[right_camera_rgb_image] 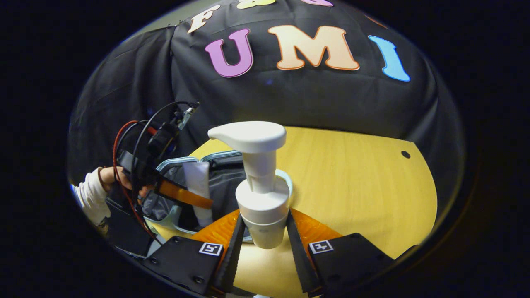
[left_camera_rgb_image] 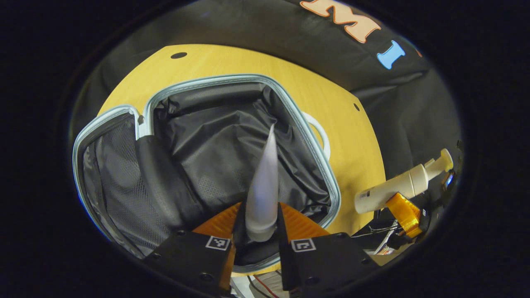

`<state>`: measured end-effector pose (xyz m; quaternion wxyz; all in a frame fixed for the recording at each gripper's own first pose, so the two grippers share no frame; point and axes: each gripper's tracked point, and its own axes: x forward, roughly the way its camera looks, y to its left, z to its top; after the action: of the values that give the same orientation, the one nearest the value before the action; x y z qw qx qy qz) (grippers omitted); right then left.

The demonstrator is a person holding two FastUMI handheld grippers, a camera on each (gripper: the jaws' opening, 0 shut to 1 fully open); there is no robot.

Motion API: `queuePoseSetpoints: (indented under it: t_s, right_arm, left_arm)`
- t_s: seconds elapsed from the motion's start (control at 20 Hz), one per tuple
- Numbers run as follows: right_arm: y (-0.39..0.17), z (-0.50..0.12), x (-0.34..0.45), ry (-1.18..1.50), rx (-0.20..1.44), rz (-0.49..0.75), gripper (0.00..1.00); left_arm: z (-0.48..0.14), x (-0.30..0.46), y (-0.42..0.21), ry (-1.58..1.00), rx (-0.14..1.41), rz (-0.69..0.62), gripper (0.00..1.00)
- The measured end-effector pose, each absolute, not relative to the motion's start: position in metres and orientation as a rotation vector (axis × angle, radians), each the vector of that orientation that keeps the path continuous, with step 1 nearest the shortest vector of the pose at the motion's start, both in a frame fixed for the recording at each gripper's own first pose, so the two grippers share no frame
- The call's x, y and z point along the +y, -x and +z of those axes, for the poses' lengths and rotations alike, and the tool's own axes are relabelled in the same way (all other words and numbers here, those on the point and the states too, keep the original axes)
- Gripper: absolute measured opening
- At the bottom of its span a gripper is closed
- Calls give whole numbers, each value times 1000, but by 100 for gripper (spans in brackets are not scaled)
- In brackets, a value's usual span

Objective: First open the suitcase, pack the skin care products into it, and then close the suitcase.

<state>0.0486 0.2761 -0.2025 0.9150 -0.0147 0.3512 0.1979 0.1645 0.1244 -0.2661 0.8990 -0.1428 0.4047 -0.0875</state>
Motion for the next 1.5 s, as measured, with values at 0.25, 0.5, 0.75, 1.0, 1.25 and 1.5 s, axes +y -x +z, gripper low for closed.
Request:
queuePoseSetpoints:
  t_s: [0.25, 0.5, 0.75, 1.0, 1.25, 1.5]
  right_arm:
    - [-52, -213, 321, 64, 765, 466, 58]
    - [-58, -247, 352, 77, 862, 509, 59]
    - [-63, -291, 369, 78, 993, 522, 58]
    - [-67, -324, 372, 94, 1077, 493, 60]
    - [-71, -328, 375, 64, 1085, 480, 74]
    - [-79, -302, 370, 30, 998, 487, 94]
  left_arm:
    - [-236, 148, -171, 385, 701, -146, 75]
    - [-192, 207, -140, 411, 537, -49, 95]
    - [-165, 294, -85, 486, 394, 142, 95]
    - [-165, 385, -22, 589, 292, 341, 95]
    - [-213, 455, 13, 663, 295, 495, 95]
    - [-269, 477, 3, 749, 357, 504, 94]
